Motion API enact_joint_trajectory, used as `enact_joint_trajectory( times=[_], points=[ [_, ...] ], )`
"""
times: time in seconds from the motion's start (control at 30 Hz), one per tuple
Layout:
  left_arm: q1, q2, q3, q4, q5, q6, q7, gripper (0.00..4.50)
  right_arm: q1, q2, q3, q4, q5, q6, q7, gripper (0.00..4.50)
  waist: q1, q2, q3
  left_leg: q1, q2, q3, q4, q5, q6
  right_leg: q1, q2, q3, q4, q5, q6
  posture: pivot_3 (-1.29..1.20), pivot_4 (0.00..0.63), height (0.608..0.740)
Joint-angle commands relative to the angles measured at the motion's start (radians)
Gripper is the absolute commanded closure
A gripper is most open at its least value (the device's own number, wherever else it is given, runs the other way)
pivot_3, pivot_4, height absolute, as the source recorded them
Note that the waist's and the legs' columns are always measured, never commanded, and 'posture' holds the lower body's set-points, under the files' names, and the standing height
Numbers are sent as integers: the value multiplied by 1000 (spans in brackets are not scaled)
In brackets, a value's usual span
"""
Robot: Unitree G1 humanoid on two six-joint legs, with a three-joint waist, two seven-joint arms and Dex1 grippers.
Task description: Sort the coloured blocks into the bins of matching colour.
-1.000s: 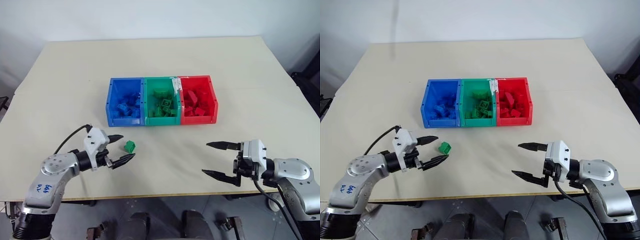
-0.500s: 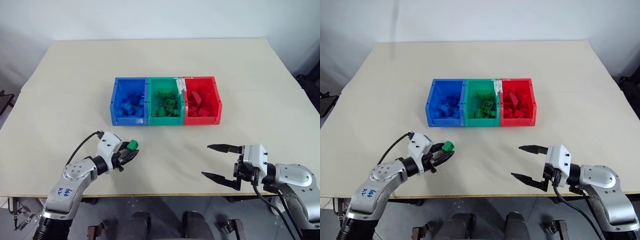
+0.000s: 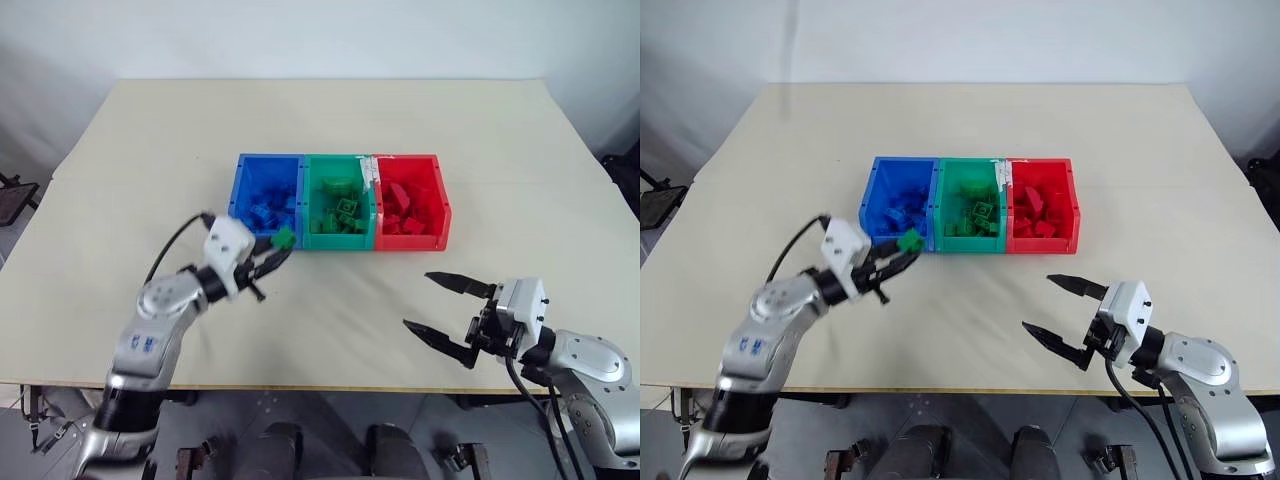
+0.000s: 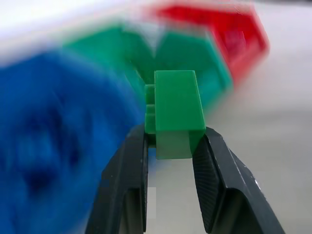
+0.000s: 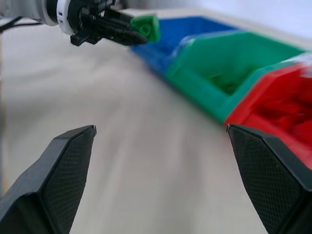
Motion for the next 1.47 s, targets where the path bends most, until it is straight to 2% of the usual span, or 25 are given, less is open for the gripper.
enact_joint_trajectory(
  times=[0.03, 0.2, 0.33, 0.53, 0.63, 0.7, 0.83, 0.97, 1.1, 1.27, 1.47],
  points=[
    [-143, -51, -61, 157, 48, -60, -20, 3594, 23, 27, -52, -54, 11, -2, -74, 0, -2, 0, 0, 0, 0, 0, 0, 0, 0, 0, 0, 0, 0, 0, 0, 0, 150, 740],
    [-414, -154, -140, 498, 140, -122, -25, 3594, 79, 60, -86, -118, 12, -4, -152, 0, -12, -1, 0, -1, 0, 1, -1, 0, 0, -1, 2, -1, 1, 0, 0, 0, 150, 740],
    [-498, -179, -133, 629, 165, -179, -25, 3594, 112, 70, -101, -153, 9, -5, -187, 0, -26, -1, 0, -1, 0, 2, -3, 0, 0, -1, 2, 0, 1, 0, 1, 0, 150, 740],
    [-465, -151, -109, 588, 159, -198, -44, 1631, 134, 70, -107, -164, 5, -16, -201, 0, -35, -1, 0, -1, 1, 1, -4, 0, 0, -2, 2, 0, 2, 0, 1, 0, 150, 740],
    [-428, -108, -96, 550, 155, -176, -54, 636, 119, 61, -107, -148, 9, -16, -194, 0, -37, -1, 0, -1, 1, 1, -4, 0, 0, -2, 2, 0, 2, 0, 1, 0, 150, 740],
    [-360, -53, -46, 461, 108, -170, -89, 65, 79, 48, -96, -114, 11, -14, -175, 0, -46, 0, 0, -1, 1, 1, -3, 0, 0, -2, 2, 0, 2, 0, 1, 0, 150, 740],
    [-262, 34, 17, 320, 21, -111, -184, 27, 35, 32, -80, -73, 13, -14, -137, 0, -41, 0, 0, 0, 2, 1, -4, 0, 0, -2, 3, 1, 2, 0, 0, 0, 150, 740],
    [-46, 233, 136, 223, -57, -177, -367, 27, -18, -26, -47, -2, 9, -20, -21, 0, -45, 0, 0, 0, 3, 1, -4, 0, 0, -2, 2, 2, 2, 0, 0, 0, 150, 740],
    [145, 351, 230, 157, -81, -180, -416, 27, -73, -87, -26, 85, -3, -43, 91, 0, -39, 0, 0, 0, 4, 0, -5, 0, 0, -2, 1, 1, 1, 0, 0, 0, 150, 740],
    [334, 395, 332, 112, -91, -245, -436, 27, -155, -116, -1, 186, -21, -75, 175, 0, -23, 0, 0, 0, 4, -2, -3, 0, 0, 0, 0, 0, -1, 0, 0, 0, 150, 740],
    [436, 384, 383, 64, -115, -246, -415, 27, -191, -109, 7, 230, -30, -89, 207, 0, -16, 0, 0, 0, 4, -1, -3, 0, 0, -1, 0, 0, -1, 0, 0, 0, 150, 740]
  ],
)
